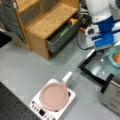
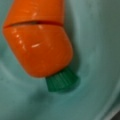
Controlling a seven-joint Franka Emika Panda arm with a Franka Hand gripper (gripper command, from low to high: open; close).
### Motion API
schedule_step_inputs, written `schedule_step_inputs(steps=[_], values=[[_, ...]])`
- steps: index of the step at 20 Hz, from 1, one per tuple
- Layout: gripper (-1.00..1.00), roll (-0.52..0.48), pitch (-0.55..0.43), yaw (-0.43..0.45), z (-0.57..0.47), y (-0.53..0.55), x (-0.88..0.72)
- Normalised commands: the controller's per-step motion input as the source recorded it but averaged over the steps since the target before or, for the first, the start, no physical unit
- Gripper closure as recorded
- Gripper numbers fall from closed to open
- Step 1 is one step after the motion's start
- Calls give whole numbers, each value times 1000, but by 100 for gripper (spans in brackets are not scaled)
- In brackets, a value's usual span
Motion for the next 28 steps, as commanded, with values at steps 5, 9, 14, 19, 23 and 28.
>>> schedule_step_inputs(steps=[5, 9, 14, 19, 23, 28], values=[[-100, -22, -188, -8, -243, -94, -201], [-100, -30, -209, -1, -294, -138, -200], [-100, -26, -147, -4, -211, -180, -206], [-100, -28, -154, 26, -292, -128, -162], [-100, -6, -181, 17, -315, -42, -98], [-100, 45, -174, -49, -244, 63, -63]])
